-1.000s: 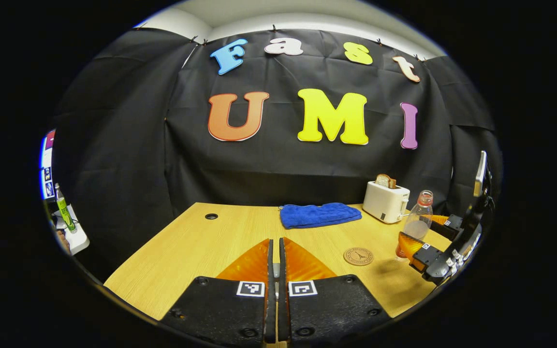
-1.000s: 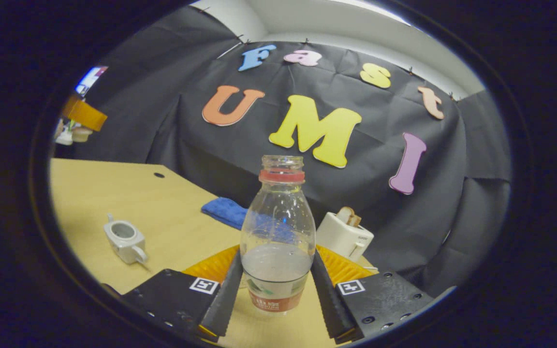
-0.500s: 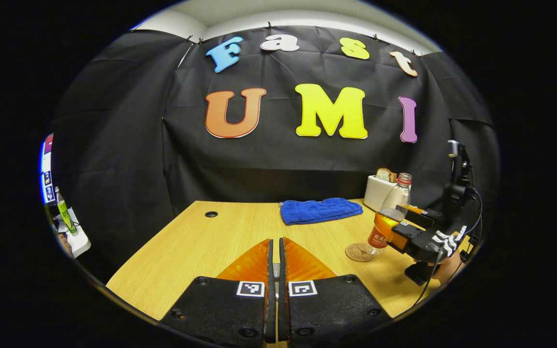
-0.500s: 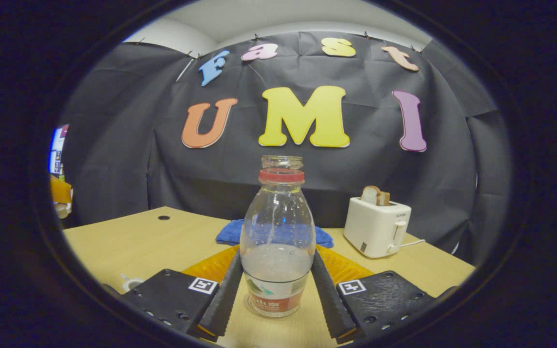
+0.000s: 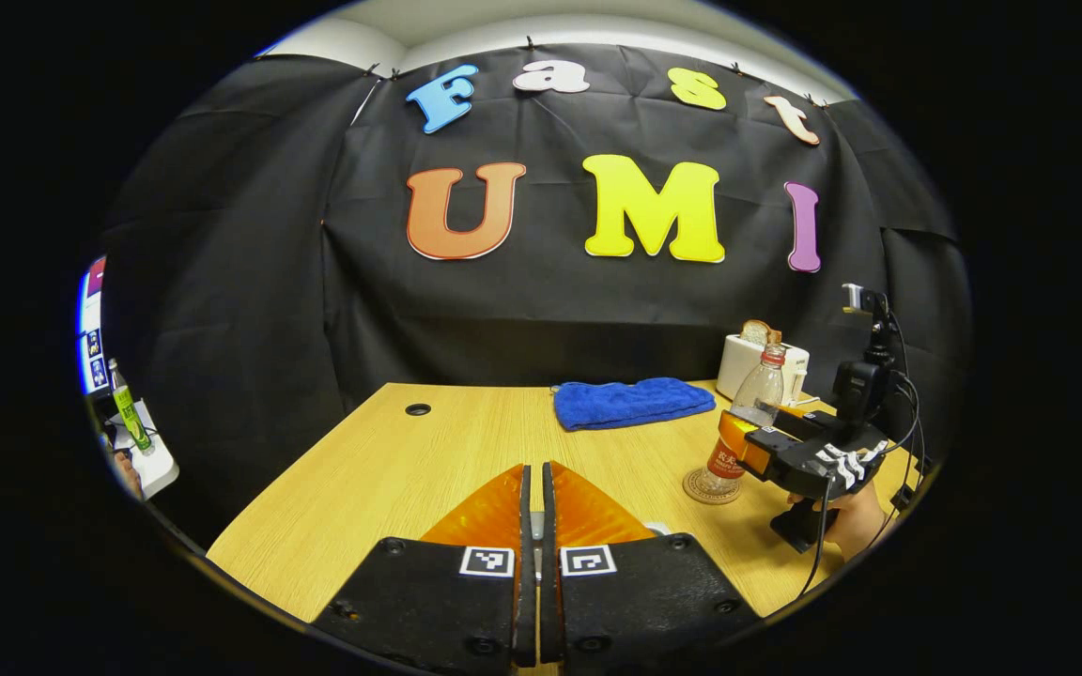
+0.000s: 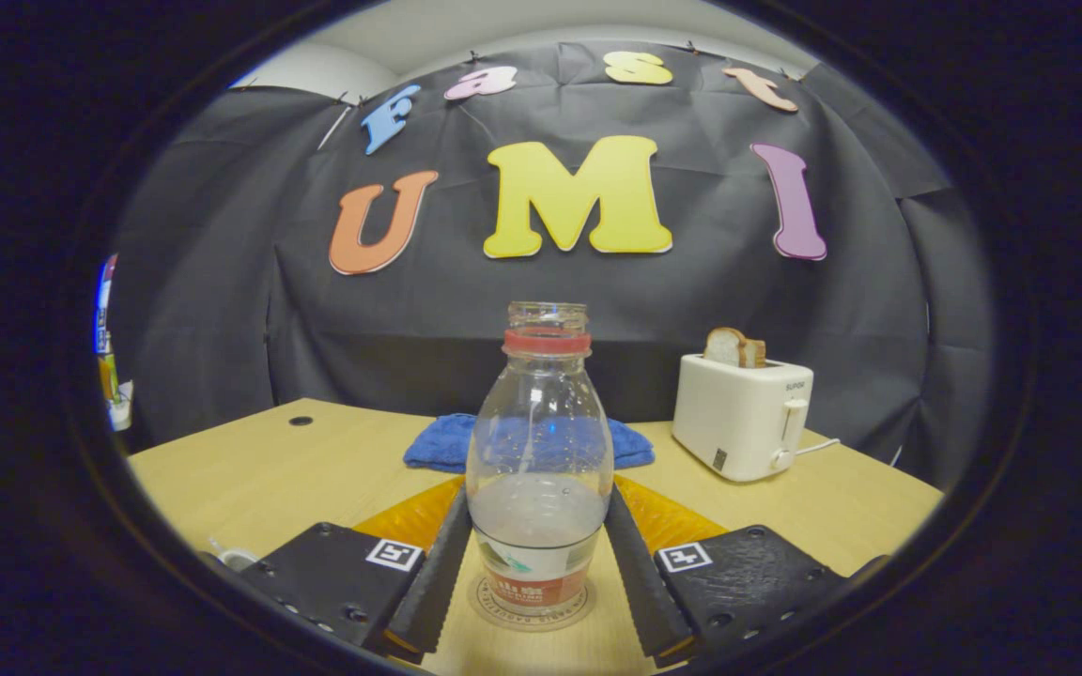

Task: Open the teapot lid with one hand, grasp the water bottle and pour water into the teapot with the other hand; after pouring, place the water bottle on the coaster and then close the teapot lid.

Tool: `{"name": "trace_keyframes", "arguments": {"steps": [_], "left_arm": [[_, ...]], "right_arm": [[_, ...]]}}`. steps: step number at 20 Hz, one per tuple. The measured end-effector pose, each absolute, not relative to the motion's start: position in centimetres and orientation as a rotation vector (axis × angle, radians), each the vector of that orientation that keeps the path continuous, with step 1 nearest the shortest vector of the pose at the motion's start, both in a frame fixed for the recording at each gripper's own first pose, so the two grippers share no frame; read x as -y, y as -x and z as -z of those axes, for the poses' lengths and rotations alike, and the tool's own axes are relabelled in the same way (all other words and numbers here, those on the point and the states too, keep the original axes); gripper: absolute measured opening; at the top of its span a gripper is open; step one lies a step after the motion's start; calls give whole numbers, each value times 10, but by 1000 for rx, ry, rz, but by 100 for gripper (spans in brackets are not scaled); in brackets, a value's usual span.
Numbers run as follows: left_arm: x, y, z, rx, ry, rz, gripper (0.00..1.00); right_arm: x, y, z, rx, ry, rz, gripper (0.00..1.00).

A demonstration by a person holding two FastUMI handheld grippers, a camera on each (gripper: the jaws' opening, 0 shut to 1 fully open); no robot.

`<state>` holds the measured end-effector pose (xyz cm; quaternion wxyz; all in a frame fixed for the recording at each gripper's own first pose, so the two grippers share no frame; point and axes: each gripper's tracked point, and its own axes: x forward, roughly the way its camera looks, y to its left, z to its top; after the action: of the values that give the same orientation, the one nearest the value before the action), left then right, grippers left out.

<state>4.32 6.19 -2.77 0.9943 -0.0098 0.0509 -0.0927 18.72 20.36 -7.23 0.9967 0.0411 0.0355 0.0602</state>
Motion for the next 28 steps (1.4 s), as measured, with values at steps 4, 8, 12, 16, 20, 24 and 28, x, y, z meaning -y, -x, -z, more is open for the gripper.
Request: {"name": "trace_keyframes", "arguments": {"steps": [4,8,12,16,20,24,28], "left_arm": [[-62,-45,29,-106,20,182,4],[-59,-44,30,-105,9,189,4],[-55,-43,29,-103,3,197,4],[-47,-44,28,-98,6,223,4],[-31,-48,34,-105,18,274,5],[-10,-50,41,-128,31,323,5],[6,-52,47,-131,25,335,5]], "right_arm": [[-205,-188,75,-76,-92,-135,78],[-204,-188,71,-68,-90,-145,86],[-205,-183,63,-54,-78,-160,96],[-198,-168,49,-33,-77,-173,96],[-179,-143,35,-8,-48,-186,97],[-152,-117,24,28,-44,-164,95],[-126,-90,22,44,-5,-131,96]]}}
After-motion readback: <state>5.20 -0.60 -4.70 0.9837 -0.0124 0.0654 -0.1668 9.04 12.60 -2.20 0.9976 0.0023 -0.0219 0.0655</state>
